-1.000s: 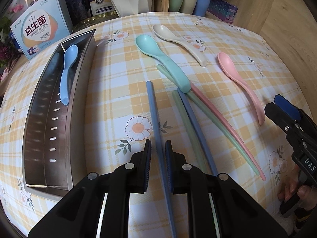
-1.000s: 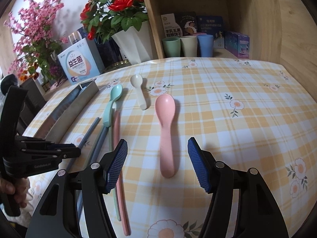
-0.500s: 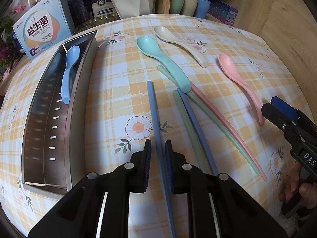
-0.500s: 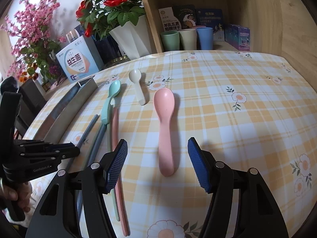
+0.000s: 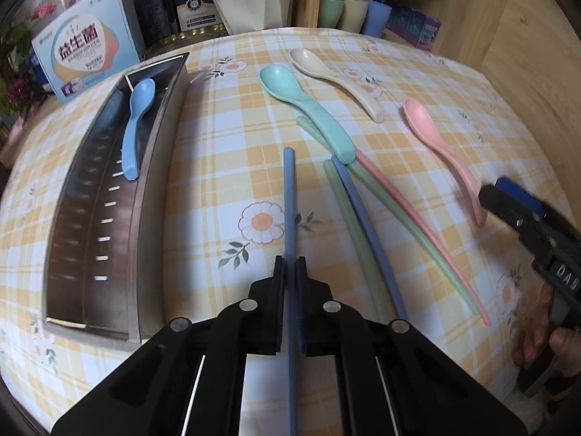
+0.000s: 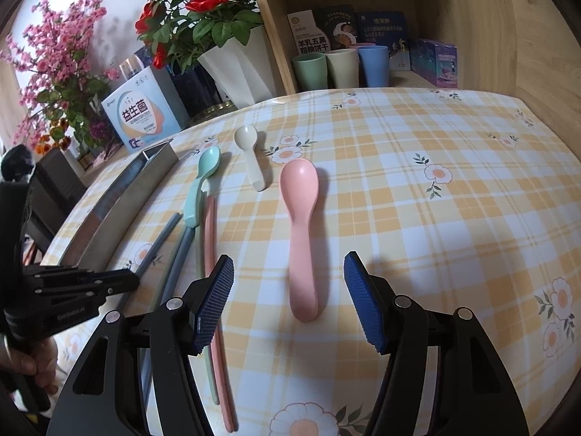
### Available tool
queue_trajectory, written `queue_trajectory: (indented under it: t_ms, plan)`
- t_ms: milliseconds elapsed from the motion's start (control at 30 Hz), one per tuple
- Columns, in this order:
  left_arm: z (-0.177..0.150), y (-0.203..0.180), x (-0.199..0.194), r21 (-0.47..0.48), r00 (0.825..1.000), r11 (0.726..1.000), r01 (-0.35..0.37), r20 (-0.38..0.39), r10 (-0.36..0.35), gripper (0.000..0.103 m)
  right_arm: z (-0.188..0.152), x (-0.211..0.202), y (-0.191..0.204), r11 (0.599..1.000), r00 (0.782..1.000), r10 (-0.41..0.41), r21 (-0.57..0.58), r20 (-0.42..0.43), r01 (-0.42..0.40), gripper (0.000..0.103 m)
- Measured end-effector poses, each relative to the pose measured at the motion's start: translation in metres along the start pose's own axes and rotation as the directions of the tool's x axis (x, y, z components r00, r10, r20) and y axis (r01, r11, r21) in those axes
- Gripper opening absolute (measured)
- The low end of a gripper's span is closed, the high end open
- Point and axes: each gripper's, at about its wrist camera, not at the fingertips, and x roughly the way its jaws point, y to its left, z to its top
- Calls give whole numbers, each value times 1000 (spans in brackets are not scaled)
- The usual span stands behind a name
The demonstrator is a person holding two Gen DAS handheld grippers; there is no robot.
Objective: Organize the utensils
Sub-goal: 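Grasp the pink spoon with the right tool while the left tool holds the blue chopstick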
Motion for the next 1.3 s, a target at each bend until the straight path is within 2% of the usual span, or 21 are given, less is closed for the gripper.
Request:
queue_trajectory:
  t_ms: [200, 500, 767, 900, 1000, 1067, 1167, 1300]
  plan:
    - [-8, -1, -6, -21, 999, 999, 37, -3, -37, 6, -1, 0, 3, 1000, 1000, 7, -23, -2, -7, 61]
    - [-12, 5, -24, -58, 996, 995, 79, 48, -76, 6, -1, -1, 0, 1000, 1000, 17, -5, 1, -17, 61]
    - [-12, 13, -34, -81, 992, 991, 103, 81, -96, 6, 12, 7, 3, 999, 998, -38, -12, -59, 37, 58]
    - [-14, 14, -37, -89, 990, 990, 114, 90, -106, 6, 26, 7, 10, 998, 998, -53, -34, -38, 52, 58]
    - [-15, 16, -39, -95, 990, 989, 116, 96, -107, 6, 31, 17, 19, 993, 996, -74, -93, -48, 69, 52]
    - [-15, 18, -41, -99, 989, 988, 117, 102, -107, 6, 31, 27, 22, 987, 993, -107, -124, -57, 100, 41]
    - [-16, 22, -43, -109, 989, 987, 114, 107, -102, 6, 29, 35, 17, 984, 987, -149, -111, -62, 141, 34]
    - [-16, 28, -41, -128, 991, 986, 106, 99, -93, 6, 24, 39, 8, 986, 985, -156, -65, -75, 151, 29]
